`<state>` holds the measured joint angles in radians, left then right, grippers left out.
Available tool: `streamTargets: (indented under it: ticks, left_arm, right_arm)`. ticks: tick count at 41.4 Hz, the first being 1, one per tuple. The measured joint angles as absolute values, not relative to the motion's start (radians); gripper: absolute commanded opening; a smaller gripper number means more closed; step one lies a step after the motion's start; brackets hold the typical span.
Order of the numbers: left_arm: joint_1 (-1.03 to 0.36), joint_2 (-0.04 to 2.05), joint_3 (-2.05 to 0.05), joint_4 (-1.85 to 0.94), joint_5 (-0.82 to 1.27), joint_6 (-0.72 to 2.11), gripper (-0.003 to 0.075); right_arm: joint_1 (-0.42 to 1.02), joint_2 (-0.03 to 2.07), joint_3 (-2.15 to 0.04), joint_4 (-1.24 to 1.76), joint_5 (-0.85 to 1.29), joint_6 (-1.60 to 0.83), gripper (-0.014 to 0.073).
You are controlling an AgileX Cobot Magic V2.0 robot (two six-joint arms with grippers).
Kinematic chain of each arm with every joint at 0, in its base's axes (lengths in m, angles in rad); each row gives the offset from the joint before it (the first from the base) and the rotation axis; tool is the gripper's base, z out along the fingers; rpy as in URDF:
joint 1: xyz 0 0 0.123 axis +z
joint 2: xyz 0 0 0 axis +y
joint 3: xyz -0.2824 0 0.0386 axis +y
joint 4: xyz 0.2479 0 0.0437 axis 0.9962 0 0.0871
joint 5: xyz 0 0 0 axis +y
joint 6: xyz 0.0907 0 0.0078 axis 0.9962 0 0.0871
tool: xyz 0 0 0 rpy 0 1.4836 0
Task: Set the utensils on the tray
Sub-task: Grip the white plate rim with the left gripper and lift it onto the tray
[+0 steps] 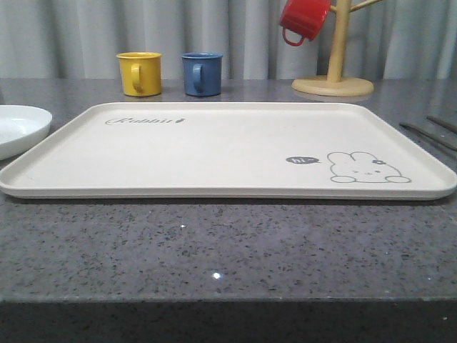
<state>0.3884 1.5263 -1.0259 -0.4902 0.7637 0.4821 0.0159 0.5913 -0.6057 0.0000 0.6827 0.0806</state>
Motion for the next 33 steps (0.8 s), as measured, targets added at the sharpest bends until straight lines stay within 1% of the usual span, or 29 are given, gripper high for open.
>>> streamTargets:
  ticks: [6, 11, 18, 27, 33]
  left_arm:
    - [0.388, 1.547, -1.026, -0.49, 0.764, 0.482, 0.0061]
    - [0.388, 1.549, -1.028, -0.49, 0.759, 0.482, -0.0016]
    - [0.388, 1.549, -1.04, -0.496, 0.765, 0.482, -0.0018]
    - [0.385, 1.5, -1.101, -0.514, 0.831, 0.505, -0.0018]
    - [0.329, 1.457, -1.164, -0.563, 0.884, 0.542, -0.0018]
  right_arm:
    - [0.016, 0.591, -0.606, 0.0, 0.683, 0.081, 0.0527]
    - [0.016, 0.591, -0.606, 0.0, 0.683, 0.081, 0.0527]
    - [0.016, 0.591, -0.606, 0.0, 0.683, 0.081, 0.0527]
    - [0.016, 0.591, -0.606, 0.0, 0.683, 0.081, 0.0527]
    - [0.016, 0.591, -0.606, 0.0, 0.683, 0.081, 0.0527]
